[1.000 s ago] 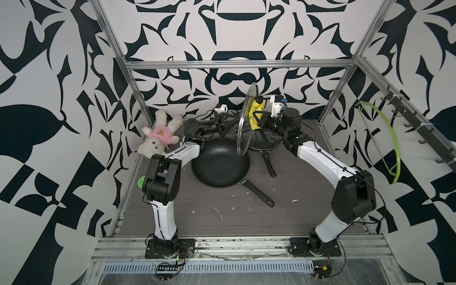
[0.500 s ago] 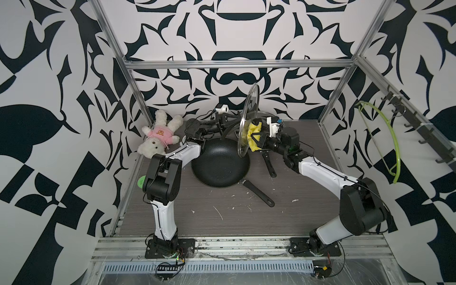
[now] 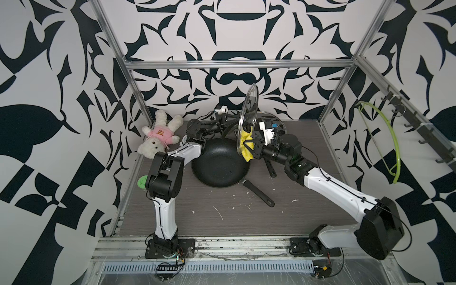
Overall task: Wipe the pot lid with a cloth
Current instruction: Wipe the pot lid.
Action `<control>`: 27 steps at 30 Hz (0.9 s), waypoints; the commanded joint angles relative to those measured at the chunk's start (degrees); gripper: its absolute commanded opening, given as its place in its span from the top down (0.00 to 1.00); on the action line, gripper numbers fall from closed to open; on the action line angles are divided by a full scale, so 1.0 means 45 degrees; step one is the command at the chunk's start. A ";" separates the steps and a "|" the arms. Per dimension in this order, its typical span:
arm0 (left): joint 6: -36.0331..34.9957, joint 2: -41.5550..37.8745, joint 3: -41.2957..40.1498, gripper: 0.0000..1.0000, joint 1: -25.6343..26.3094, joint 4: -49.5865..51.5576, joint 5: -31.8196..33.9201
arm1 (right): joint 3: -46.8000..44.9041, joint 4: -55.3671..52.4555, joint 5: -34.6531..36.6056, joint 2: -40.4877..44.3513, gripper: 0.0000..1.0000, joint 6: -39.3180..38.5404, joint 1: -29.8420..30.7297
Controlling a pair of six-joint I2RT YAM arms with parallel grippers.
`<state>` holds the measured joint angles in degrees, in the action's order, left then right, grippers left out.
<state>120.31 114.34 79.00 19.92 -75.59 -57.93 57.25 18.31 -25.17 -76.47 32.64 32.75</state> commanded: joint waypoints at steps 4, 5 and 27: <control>0.1368 -0.0092 0.1018 1.00 0.0142 -0.1494 0.0875 | 0.1996 0.0522 -0.0721 0.0027 1.00 -0.0476 0.0358; 0.1340 -0.0059 0.1038 1.00 0.0125 -0.1502 0.0851 | 0.2197 0.0541 -0.0453 0.0001 1.00 -0.0509 0.0345; 0.1106 -0.0834 -0.0110 1.00 0.0104 -0.1488 0.0379 | 0.7042 -0.0636 0.3151 -0.3256 1.00 -0.0691 -0.1884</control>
<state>120.44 115.37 78.00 19.94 -75.31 -58.02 85.62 14.46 -12.73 -90.65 29.63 25.50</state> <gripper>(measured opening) 0.343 0.091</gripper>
